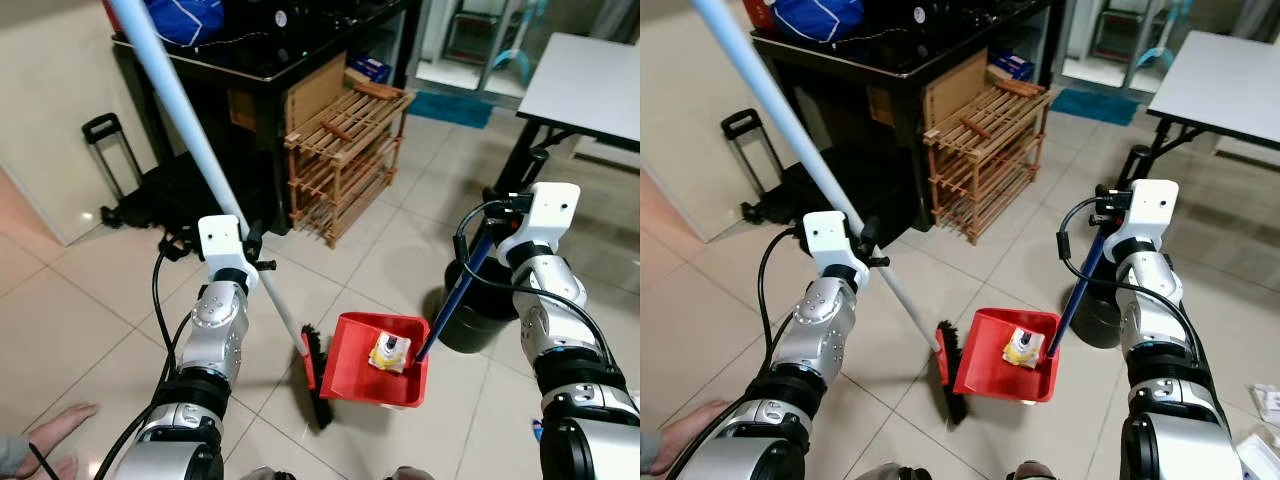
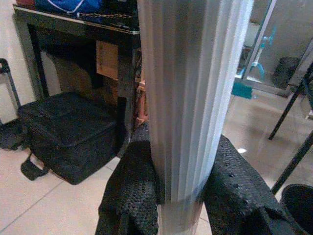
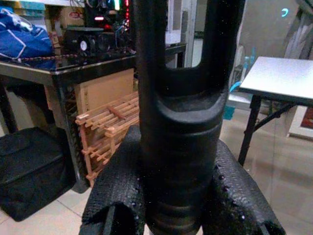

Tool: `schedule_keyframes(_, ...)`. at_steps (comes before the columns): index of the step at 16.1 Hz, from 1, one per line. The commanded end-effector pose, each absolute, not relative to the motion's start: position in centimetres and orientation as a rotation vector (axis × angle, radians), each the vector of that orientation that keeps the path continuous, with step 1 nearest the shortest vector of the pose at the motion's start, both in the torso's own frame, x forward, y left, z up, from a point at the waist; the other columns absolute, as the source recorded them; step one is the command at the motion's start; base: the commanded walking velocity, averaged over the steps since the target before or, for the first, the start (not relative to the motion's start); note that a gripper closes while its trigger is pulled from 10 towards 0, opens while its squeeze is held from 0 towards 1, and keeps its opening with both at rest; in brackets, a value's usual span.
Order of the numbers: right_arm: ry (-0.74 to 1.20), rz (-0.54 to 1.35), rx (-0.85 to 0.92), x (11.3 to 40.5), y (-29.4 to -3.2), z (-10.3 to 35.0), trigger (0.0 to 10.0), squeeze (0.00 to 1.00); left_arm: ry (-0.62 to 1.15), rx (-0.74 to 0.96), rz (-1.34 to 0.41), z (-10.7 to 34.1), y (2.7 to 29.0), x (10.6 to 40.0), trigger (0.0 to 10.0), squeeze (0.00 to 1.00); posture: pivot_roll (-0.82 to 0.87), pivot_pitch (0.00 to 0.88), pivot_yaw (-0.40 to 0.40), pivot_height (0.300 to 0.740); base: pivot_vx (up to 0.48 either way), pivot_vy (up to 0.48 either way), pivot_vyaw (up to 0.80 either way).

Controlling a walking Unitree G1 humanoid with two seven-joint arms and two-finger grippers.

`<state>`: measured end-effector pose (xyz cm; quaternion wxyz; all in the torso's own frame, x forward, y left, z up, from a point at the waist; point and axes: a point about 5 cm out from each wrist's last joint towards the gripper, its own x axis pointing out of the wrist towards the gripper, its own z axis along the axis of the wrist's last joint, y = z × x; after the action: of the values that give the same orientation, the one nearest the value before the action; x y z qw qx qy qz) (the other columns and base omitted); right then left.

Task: Sweep floor

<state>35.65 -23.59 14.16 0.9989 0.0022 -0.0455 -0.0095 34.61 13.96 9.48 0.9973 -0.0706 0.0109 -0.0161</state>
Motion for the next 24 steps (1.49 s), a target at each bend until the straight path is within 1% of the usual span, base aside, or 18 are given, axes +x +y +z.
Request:
schedule_keyframes(1,-0.15,-0.019,0.004,36.2,-23.8,16.0,10.0,0.0,-0.045,-0.154,-0.042,10.6,13.9,34.8,10.0,0.0,-0.3,0.028,0.035,0.74,0.0,0.0,0.0)
schedule_keyframes(4,-0.146,-0.024,0.014,35.9,-23.5,15.5,10.0,0.0,-0.067,-0.135,-0.053,11.4,14.7,35.3,10.0,0.0,-0.31,0.032,0.048,0.74,0.471,0.0,0.0)
schedule_keyframes(7,-0.139,-0.033,0.02,35.6,-23.6,15.0,10.0,0.0,-0.069,-0.131,-0.054,11.4,14.8,35.3,10.0,0.0,-0.29,0.025,0.06,0.74,0.48,0.0,0.0)
schedule_keyframes(10,-0.138,-0.043,0.049,35.5,-23.5,14.7,10.0,0.0,-0.076,-0.121,-0.058,11.5,15.0,35.1,10.0,0.0,-0.26,0.043,0.085,0.74,0.451,0.0,0.0)
schedule_keyframes(11,-0.12,-0.057,0.058,35.5,-23.5,14.3,10.0,0.0,-0.077,-0.113,-0.065,11.5,15.0,35.0,10.0,0.0,-0.25,0.049,0.084,0.74,0.0,0.0,0.0)
schedule_keyframes(15,-0.103,-0.034,0.077,35.8,-22.4,13.9,10.0,0.0,-0.088,-0.106,-0.043,11.6,16.1,34.6,10.0,0.0,-0.22,0.047,0.085,0.74,0.0,0.0,-0.8)
schedule_keyframes(17,-0.105,-0.028,0.083,35.8,-22.0,13.8,10.0,0.0,-0.089,-0.11,-0.057,11.6,16.0,34.5,10.0,0.0,-0.22,0.049,0.089,0.74,0.0,0.0,-0.8)
schedule_keyframes(24,-0.104,-0.045,0.089,35.6,-22.2,13.4,10.0,0.0,-0.072,-0.099,-0.083,11.6,15.6,34.6,10.0,0.0,-0.22,0.046,0.106,0.74,0.0,0.0,-0.8)
